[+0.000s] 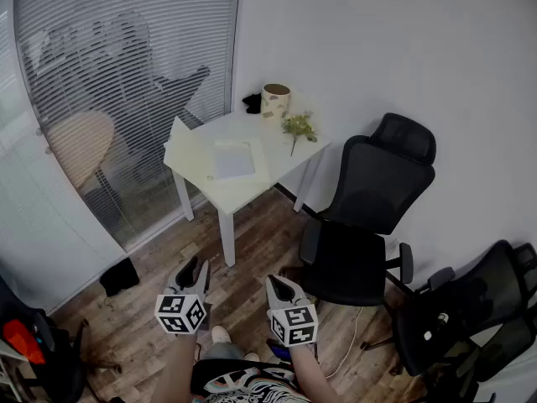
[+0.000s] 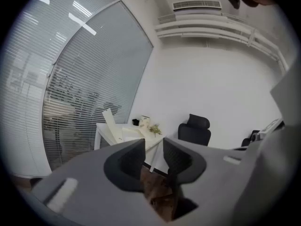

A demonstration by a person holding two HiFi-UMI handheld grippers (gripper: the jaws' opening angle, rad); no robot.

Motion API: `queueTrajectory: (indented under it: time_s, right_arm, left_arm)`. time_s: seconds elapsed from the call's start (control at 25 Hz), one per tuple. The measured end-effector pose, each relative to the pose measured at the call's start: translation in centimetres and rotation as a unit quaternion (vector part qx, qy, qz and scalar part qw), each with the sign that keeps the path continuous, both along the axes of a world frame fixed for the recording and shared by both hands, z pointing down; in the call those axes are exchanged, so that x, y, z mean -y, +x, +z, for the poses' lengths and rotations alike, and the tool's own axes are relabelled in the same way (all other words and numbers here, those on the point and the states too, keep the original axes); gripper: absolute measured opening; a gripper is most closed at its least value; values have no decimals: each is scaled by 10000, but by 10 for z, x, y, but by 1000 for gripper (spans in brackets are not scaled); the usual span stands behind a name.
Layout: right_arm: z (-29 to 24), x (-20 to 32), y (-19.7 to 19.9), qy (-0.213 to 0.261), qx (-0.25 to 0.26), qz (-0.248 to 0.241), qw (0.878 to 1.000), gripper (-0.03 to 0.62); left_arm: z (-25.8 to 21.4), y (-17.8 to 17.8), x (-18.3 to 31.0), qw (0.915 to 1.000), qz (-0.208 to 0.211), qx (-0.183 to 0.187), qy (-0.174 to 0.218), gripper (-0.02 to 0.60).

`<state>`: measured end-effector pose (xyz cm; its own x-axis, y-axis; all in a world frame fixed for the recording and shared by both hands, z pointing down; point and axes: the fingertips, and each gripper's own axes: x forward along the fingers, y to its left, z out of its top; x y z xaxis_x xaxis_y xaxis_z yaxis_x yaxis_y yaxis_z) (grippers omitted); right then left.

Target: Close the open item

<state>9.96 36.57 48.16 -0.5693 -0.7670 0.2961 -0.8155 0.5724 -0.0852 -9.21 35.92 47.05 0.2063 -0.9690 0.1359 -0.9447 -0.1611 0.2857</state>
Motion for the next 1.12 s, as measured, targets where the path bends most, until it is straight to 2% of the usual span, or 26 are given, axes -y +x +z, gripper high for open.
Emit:
queueTrajectory:
  time_s: [0.36, 0.68, 0.88, 1.12]
  right_arm:
    - [-3, 2, 8, 63, 15, 6, 10000, 0]
    - [-12, 11, 23, 282, 118, 161, 9994, 0]
    - [-6, 22, 21, 243, 135, 82, 9996, 0]
    - [8, 59, 20, 196, 113, 36, 9997, 0]
  left_arm:
    - [-1, 10, 2, 10000, 55, 49, -2, 175]
    - [1, 7, 6, 9999, -56, 95, -90, 175]
    - [9, 4, 20, 9997, -122, 78, -209, 175]
    - [24, 3, 52, 9993, -134, 188, -303, 175]
